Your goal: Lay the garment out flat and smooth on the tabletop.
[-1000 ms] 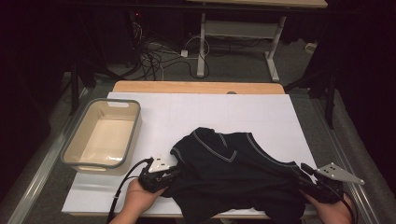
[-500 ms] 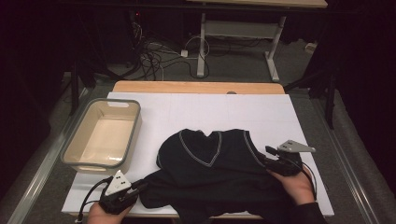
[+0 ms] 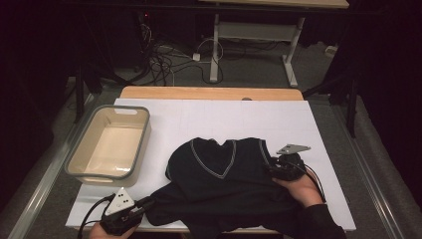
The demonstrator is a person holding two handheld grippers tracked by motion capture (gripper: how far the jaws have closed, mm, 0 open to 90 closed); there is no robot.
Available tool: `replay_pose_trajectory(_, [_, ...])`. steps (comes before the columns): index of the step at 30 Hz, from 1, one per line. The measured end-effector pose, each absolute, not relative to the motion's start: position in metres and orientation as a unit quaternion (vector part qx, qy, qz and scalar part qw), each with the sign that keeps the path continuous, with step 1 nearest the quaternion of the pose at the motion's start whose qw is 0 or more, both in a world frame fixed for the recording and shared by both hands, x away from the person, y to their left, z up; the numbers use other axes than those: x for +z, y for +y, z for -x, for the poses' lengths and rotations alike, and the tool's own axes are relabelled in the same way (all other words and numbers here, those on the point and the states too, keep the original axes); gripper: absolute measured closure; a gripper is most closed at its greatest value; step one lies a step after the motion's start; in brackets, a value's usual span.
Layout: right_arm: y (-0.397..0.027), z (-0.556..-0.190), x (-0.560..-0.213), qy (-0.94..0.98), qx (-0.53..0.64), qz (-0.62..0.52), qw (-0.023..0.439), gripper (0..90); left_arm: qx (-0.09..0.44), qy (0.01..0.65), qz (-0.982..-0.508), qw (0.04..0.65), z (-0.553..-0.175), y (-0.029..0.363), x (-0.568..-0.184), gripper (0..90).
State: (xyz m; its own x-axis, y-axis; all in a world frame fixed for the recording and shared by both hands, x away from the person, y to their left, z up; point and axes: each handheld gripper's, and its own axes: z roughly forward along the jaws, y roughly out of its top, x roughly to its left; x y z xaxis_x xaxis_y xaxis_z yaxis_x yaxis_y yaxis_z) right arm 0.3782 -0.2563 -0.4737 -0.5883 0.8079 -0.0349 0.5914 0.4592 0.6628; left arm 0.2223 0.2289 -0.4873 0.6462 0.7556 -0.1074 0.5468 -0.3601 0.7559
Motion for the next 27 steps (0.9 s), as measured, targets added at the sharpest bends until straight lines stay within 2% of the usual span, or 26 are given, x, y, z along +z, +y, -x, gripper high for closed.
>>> replay_pose_trajectory(1, [-0.254, -0.376, -0.474, 0.843, 0.313, -0.401, 0.174, 75.0, 0.128, 0.398, -0.815, 0.402, -0.224, 0.227, -0.487, 75.4])
replay_pose_trajectory(2, [-0.254, -0.376, -0.474, 0.843, 0.313, -0.401, 0.174, 75.0, 0.128, 0.398, -0.815, 0.402, -0.224, 0.227, -0.487, 75.4])
replay_pose_trajectory(3, [-0.253, -0.373, -0.474, 0.848, 0.315, -0.388, 0.174, 81.3, 0.127, 0.394, -0.816, 0.402, -0.225, 0.224, -0.486, 75.4])
replay_pose_trajectory(6, [-0.253, -0.371, -0.474, 0.849, 0.316, -0.382, 0.183, 83.0, 0.124, 0.388, -0.819, 0.404, -0.228, 0.221, -0.486, 75.4])
replay_pose_trajectory(7, [-0.257, -0.364, -0.471, 0.839, 0.316, -0.389, 0.213, 83.2, 0.122, 0.382, -0.820, 0.408, -0.231, 0.218, -0.485, 75.3])
replay_pose_trajectory(10, [-0.270, -0.356, -0.465, 0.821, 0.337, -0.396, 0.234, 83.4, 0.119, 0.375, -0.821, 0.413, -0.234, 0.215, -0.482, 75.4])
replay_pose_trajectory(14, [-0.308, -0.337, -0.456, 0.788, 0.352, -0.430, 0.264, 83.6, 0.113, 0.362, -0.827, 0.415, -0.245, 0.205, -0.482, 75.3])
replay_pose_trajectory(15, [-0.331, -0.326, -0.455, 0.771, 0.354, -0.453, 0.273, 83.6, 0.109, 0.356, -0.831, 0.413, -0.249, 0.201, -0.481, 75.3])
replay_pose_trajectory(20, [-0.360, -0.309, -0.457, 0.753, 0.370, -0.472, 0.271, 83.4, 0.104, 0.345, -0.837, 0.412, -0.258, 0.193, -0.478, 72.8])
replay_pose_trajectory(22, [-0.359, -0.305, -0.458, 0.750, 0.377, -0.473, 0.266, 83.3, 0.101, 0.342, -0.830, 0.428, -0.263, 0.188, -0.471, 54.8])
replay_pose_trajectory(23, [-0.355, -0.303, -0.458, 0.755, 0.371, -0.465, 0.276, 83.2, 0.107, 0.347, -0.812, 0.456, -0.271, 0.182, -0.460, 46.0])
replay_pose_trajectory(26, [-0.353, -0.301, -0.457, 0.755, 0.371, -0.462, 0.280, 83.1, 0.111, 0.345, -0.802, 0.474, -0.281, 0.173, -0.450, 33.5])
replay_pose_trajectory(27, [-0.352, -0.301, -0.457, 0.754, 0.372, -0.463, 0.280, 83.0, 0.114, 0.347, -0.798, 0.480, -0.288, 0.165, -0.446, 33.5])
